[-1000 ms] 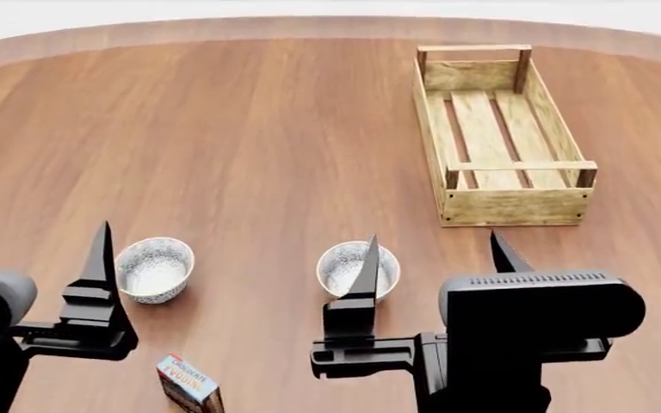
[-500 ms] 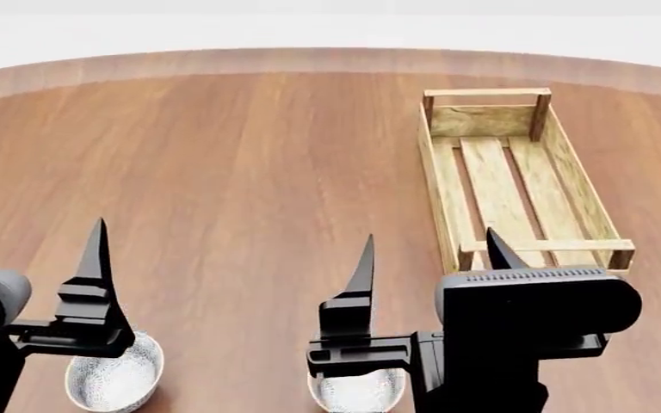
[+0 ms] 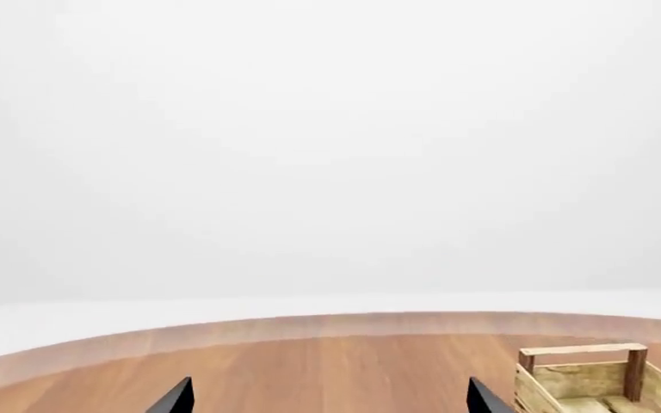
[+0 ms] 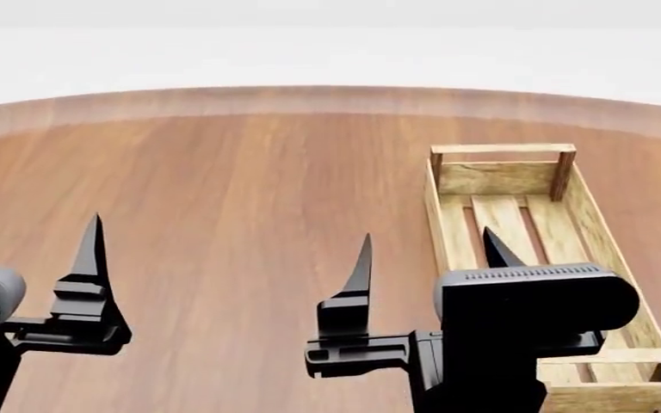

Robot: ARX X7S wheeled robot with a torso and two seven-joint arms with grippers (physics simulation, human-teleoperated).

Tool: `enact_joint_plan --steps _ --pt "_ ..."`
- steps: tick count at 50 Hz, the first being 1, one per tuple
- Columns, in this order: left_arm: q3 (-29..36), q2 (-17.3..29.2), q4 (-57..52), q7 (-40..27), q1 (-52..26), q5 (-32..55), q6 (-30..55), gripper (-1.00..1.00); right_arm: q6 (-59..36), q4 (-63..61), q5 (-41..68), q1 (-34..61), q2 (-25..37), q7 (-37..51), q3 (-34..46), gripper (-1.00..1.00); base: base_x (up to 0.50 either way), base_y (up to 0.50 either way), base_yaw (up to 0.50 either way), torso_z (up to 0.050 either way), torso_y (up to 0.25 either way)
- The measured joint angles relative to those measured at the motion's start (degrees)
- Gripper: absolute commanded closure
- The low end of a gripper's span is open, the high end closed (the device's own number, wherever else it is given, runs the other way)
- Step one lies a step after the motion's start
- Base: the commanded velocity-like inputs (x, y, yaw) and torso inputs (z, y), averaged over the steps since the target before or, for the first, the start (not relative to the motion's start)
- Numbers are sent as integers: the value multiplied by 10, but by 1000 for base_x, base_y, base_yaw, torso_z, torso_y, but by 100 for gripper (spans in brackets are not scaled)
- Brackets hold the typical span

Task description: Stack the right bowl on the left bowl and place them in the tray.

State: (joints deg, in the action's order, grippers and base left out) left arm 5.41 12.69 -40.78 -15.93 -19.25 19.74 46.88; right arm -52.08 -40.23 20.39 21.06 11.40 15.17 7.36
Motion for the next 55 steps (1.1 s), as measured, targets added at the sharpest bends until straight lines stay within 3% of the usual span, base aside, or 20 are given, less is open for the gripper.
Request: enact_joint_plan --steps 32,55 --pt "3 7 0 -9 2 8 -7 -100 -7 12 19 3 1 10 -1 -100 39 0 0 0 0" --pt "-2 14 -5 -17 -2 17 0 -100 -296 58 175 119 -29 63 -114 -100 0 0 0 0 0"
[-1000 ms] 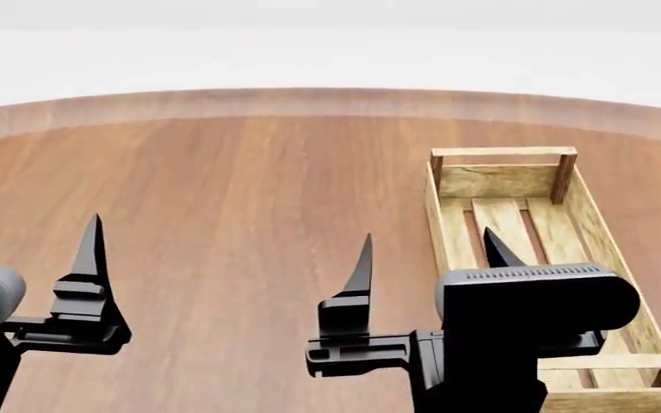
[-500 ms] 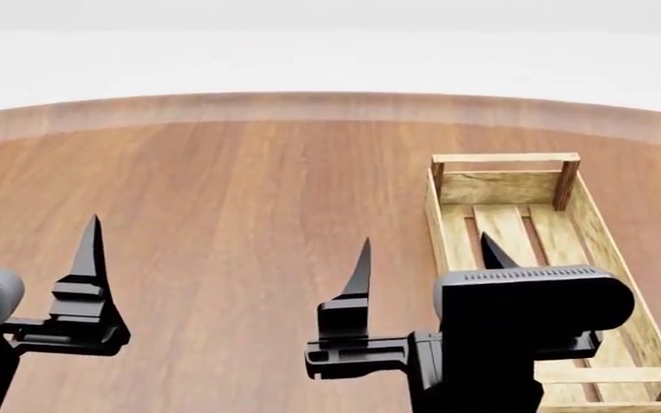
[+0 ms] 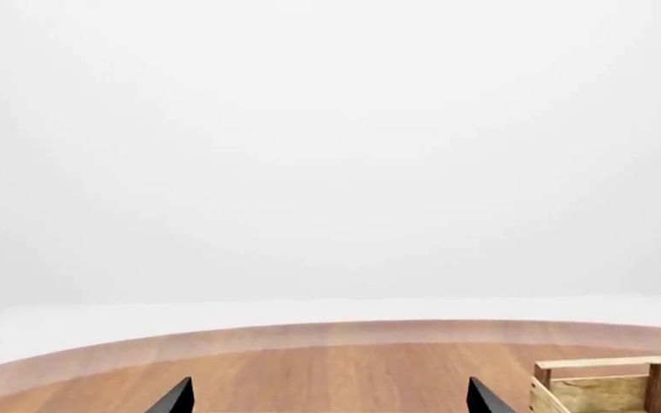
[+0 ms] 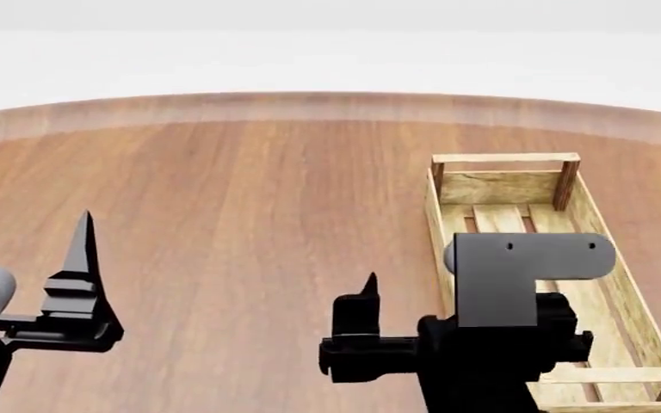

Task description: Stack the right bowl on the left bowl and place them in the tray.

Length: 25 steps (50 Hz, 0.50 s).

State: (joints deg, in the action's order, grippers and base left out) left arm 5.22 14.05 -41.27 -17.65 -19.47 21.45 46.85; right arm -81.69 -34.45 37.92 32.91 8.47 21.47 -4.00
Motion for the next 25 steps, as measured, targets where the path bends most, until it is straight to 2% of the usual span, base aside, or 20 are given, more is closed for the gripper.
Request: enact_joint_plan --steps 12,25 --pt "-3 3 0 -3 0 5 -1 -100 -53 90 219 29 34 150 -22 -100 0 0 0 0 0" --pt "-3 6 2 -6 -1 8 -3 -100 -63 144 360 28 68 253 -14 -100 0 0 0 0 0"
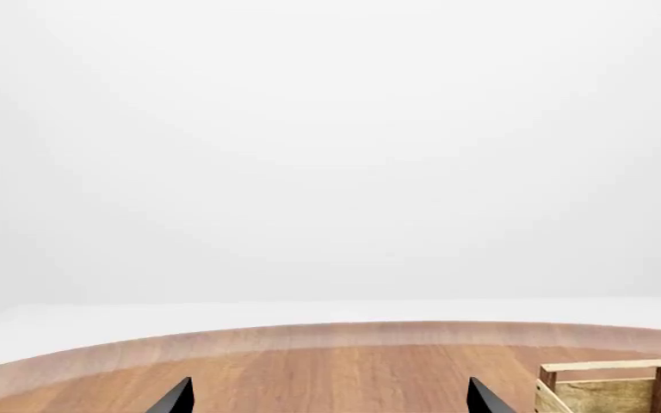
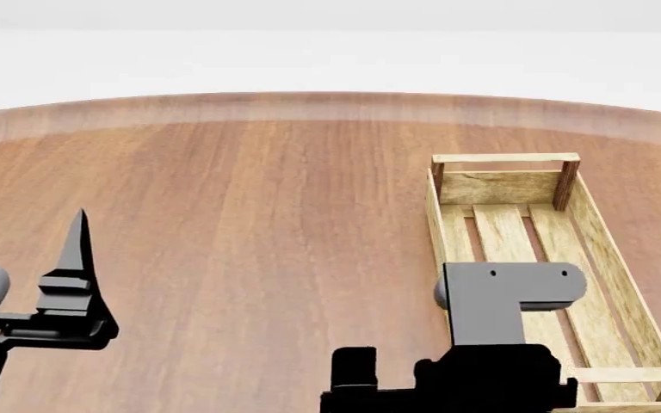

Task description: Stack the right bowl on the left bowl and place them in the tray.

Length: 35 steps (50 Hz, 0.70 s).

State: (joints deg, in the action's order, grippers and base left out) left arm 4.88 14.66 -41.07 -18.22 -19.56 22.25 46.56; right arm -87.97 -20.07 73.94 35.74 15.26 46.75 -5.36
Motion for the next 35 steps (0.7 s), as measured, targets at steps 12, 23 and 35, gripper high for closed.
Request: enact_joint_plan --steps 12,23,35 --pt "0 2 0 -3 0 3 -2 -100 5 25 73 -19 26 50 18 -100 0 0 0 0 0" --pt "0 5 0 -6 2 5 -4 -100 19 36 90 -42 43 54 44 -100 0 0 0 0 0" --pt "0 7 -1 -9 2 8 -5 -100 41 49 72 -67 57 32 78 -100 0 0 0 0 0"
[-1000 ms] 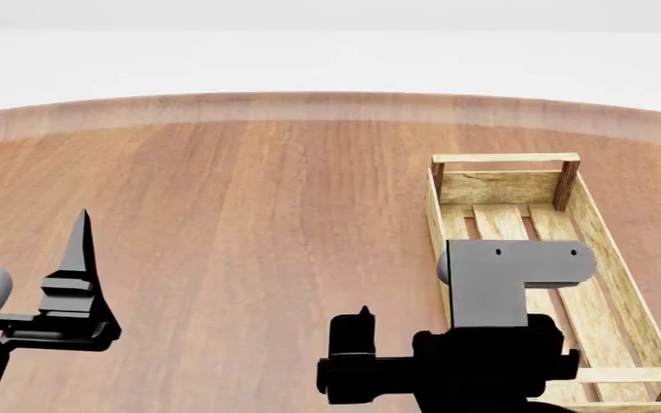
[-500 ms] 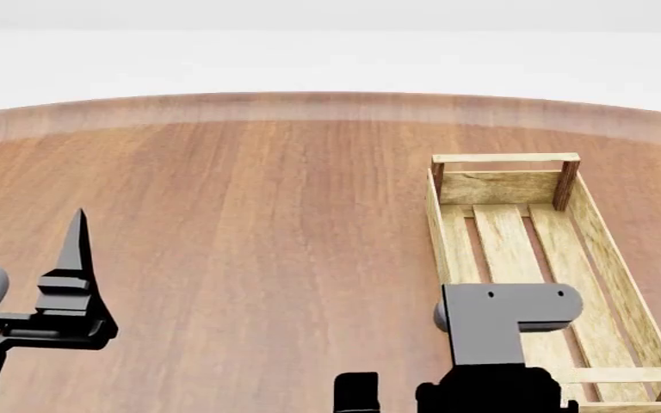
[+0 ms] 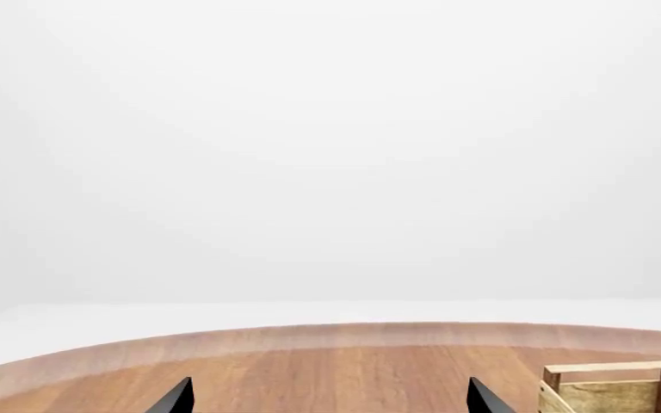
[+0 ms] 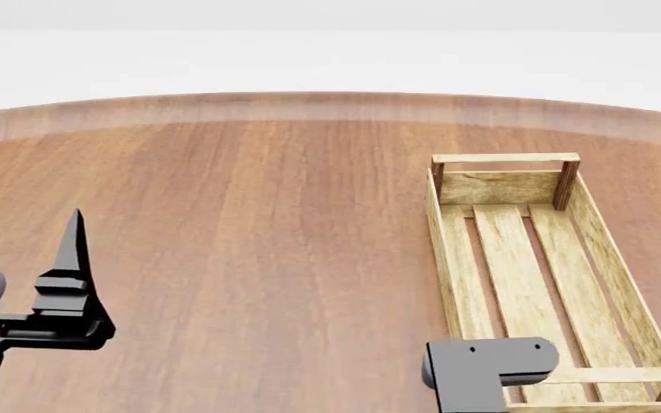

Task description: Stack the right bowl on the left bowl and place them in the tray.

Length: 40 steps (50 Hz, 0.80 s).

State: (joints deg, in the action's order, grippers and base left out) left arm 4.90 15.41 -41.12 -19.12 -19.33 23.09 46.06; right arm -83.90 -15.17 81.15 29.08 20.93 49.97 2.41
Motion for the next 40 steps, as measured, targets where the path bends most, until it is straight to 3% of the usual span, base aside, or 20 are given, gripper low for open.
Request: enact_joint_plan --steps 40 --pt "-1 8 -5 -10 1 11 -3 -100 67 60 -72 -45 25 -74 85 -100 0 0 0 0 0"
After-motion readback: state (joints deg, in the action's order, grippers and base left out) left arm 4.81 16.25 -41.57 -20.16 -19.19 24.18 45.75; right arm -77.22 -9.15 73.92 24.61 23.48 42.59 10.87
